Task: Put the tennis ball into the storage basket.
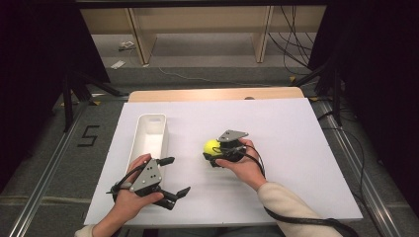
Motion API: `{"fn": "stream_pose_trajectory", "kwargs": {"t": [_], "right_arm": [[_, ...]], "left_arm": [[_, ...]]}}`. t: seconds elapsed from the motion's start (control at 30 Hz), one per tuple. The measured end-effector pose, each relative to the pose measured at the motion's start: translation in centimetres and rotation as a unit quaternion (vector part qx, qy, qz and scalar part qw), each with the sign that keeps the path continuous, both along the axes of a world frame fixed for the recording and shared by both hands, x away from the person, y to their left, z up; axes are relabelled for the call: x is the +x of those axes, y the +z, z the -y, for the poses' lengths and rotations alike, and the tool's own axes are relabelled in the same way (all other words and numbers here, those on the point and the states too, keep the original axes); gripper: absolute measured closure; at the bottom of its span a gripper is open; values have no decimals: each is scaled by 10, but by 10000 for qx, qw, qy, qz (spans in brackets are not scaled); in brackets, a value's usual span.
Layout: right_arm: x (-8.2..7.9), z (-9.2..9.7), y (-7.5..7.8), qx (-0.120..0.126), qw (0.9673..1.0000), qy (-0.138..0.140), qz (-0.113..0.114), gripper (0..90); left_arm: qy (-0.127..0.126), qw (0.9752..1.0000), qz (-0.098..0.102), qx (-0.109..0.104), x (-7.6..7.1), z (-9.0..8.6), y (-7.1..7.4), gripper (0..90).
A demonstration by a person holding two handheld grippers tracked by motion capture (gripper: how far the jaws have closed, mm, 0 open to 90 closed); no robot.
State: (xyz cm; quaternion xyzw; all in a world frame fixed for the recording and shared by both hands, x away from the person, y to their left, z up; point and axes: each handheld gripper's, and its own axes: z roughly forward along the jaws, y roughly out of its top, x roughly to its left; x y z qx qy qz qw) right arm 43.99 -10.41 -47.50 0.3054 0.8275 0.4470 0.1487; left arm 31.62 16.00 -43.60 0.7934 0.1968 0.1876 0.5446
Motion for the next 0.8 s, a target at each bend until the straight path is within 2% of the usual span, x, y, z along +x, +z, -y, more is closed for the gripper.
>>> {"fn": "stream_pose_trajectory", "kwargs": {"t": [0.23,0.33,0.8], "right_arm": [[-1,-1,5,28,10000,4,76,262],[-2,-1,6,-50,9999,-4,103,262],[-2,-1,12,40,9999,-20,156,262]], "left_arm": [[0,10000,9,9,0,0,0,0],[-2,10000,8,2,0,0,0,0],[-9,10000,12,12,-1,0,0,0]]}}
